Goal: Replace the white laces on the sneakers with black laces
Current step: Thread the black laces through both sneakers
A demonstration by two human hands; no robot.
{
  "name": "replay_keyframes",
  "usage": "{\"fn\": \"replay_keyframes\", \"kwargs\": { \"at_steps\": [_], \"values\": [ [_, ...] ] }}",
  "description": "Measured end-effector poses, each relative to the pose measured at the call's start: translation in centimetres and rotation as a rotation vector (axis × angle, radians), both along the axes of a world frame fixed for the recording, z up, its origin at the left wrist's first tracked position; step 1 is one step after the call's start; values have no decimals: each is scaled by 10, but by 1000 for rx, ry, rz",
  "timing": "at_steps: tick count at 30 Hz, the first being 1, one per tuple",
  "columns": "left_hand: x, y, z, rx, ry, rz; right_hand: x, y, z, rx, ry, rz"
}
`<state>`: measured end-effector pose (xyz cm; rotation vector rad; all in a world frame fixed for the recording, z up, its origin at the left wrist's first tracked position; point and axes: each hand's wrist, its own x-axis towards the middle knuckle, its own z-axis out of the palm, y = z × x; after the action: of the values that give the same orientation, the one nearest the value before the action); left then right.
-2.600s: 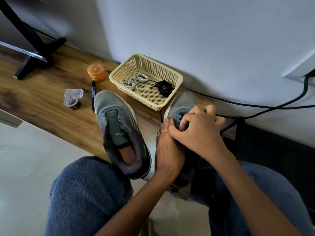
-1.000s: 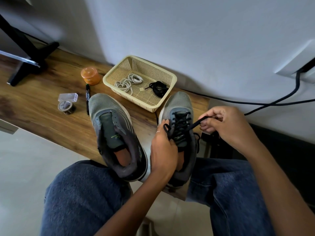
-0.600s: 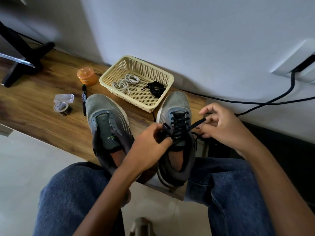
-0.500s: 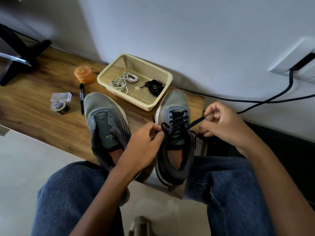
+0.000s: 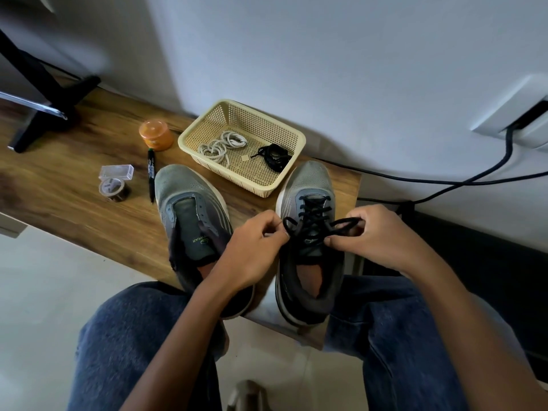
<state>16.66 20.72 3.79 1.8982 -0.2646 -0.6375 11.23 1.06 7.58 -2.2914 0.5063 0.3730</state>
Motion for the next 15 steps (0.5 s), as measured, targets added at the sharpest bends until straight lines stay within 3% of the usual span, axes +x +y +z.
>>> {"fn": "replay_keyframes", "kwargs": {
  "at_steps": [8, 15],
  "values": [
    [5, -2, -1, -56, 71, 65, -1, -7, -2, 119, -28, -49],
    [1, 1, -7, 19, 23, -91, -5, -17, 7, 459, -14, -138]
  ]
}}
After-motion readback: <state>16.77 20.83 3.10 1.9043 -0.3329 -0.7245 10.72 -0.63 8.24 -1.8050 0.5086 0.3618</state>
